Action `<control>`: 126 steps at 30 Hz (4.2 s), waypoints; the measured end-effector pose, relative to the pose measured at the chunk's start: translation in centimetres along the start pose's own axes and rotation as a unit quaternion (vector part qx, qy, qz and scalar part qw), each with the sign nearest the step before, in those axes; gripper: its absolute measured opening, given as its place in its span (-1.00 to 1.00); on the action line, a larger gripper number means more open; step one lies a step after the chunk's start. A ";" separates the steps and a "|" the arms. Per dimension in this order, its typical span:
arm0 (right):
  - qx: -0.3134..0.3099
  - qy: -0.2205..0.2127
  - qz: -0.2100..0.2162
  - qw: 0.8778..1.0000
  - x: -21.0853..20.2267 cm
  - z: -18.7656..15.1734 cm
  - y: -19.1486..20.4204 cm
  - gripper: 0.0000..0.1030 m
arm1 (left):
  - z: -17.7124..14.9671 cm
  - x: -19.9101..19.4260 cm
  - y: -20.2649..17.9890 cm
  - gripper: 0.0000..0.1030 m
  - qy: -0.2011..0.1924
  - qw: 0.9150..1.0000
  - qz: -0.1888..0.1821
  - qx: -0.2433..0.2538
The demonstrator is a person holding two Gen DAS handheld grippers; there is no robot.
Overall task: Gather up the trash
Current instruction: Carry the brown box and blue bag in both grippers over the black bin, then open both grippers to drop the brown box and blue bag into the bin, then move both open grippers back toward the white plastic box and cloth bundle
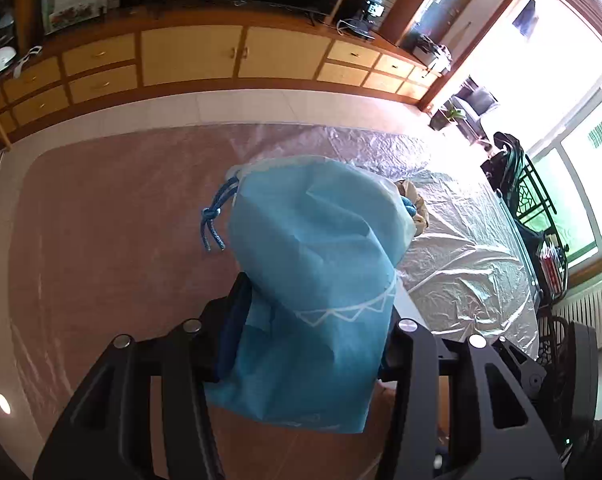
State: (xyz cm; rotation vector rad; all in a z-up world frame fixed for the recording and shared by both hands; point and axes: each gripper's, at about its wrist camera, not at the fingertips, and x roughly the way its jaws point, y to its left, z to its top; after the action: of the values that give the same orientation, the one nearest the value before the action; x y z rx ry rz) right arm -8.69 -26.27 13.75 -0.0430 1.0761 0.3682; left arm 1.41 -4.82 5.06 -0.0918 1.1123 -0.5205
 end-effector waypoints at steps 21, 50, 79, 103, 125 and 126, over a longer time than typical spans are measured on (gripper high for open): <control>0.097 0.001 0.064 0.993 -5.7 -3.2 -3.1 0.11 | -11.2 -5.4 -2.6 -0.01 -0.058 0.998 0.020 -0.023; 0.107 -0.005 0.048 0.993 -15.3 -12.1 -0.7 0.11 | -21.0 -9.7 -9.2 -0.01 -0.053 0.994 0.010 0.095; 0.112 0.063 0.035 0.991 -17.7 -21.0 0.8 0.11 | -29.7 -6.5 -14.9 -0.01 0.093 0.957 -0.111 0.253; 0.156 0.113 0.013 0.981 -11.6 -22.8 0.7 0.11 | -30.7 1.5 -14.2 -0.01 0.174 0.958 -0.041 0.223; 0.163 0.097 0.002 0.982 -13.4 -21.6 -0.9 0.47 | -29.9 0.1 -13.8 0.57 0.161 0.967 -0.052 0.190; 0.158 0.083 -0.003 0.984 -14.4 -21.1 -1.0 0.47 | -29.7 -0.5 -13.9 0.57 0.156 0.968 -0.058 0.187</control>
State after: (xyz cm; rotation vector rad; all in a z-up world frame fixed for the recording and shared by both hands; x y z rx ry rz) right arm -32.37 -35.64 15.90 0.2101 1.2893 0.1871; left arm -29.54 -11.28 -3.42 0.2635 1.3004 -0.8640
